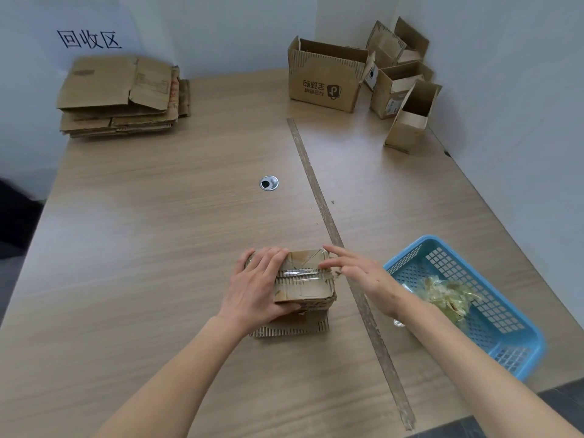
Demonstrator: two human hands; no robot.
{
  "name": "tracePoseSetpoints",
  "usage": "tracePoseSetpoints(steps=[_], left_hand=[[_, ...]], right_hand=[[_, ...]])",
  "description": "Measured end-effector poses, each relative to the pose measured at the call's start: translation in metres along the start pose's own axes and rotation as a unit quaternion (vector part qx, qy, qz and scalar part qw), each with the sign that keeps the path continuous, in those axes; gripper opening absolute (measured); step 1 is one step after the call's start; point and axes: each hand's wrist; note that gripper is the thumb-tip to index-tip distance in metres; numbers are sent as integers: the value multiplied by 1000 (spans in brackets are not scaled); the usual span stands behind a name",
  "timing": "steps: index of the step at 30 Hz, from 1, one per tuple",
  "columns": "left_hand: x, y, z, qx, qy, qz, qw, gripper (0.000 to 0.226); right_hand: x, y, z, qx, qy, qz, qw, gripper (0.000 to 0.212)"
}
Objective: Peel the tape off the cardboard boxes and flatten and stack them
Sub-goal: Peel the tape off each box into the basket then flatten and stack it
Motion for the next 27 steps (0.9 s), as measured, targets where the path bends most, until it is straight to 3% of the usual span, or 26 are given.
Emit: tracePoseSetpoints(steps=[7, 9, 12, 17, 27], left_hand=[[1, 0, 0, 4, 3, 0, 1000, 107], [2, -1, 0, 4, 5, -3, 1000, 107], [3, -1, 0, 2, 7, -3, 1000, 107], [3, -1, 0, 27, -9, -10, 1000, 108], [0, -9, -1, 92, -55, -21, 994, 110]], right_hand=[[8, 6, -8, -35, 115, 38, 992, 14], [10, 6, -12, -48, 107, 53, 992, 10], [16, 5, -12, -75, 107, 109, 985, 19], [14, 2, -20, -74, 178, 156, 969, 14], [-6, -18, -44, 7, 91, 180, 979, 13]])
Point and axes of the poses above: each hand's wrist, its own z-axis away from the middle knuckle, its own x-axis out of the palm, y = z × x, and after that the axes turned 6 degrees about z, right-handed
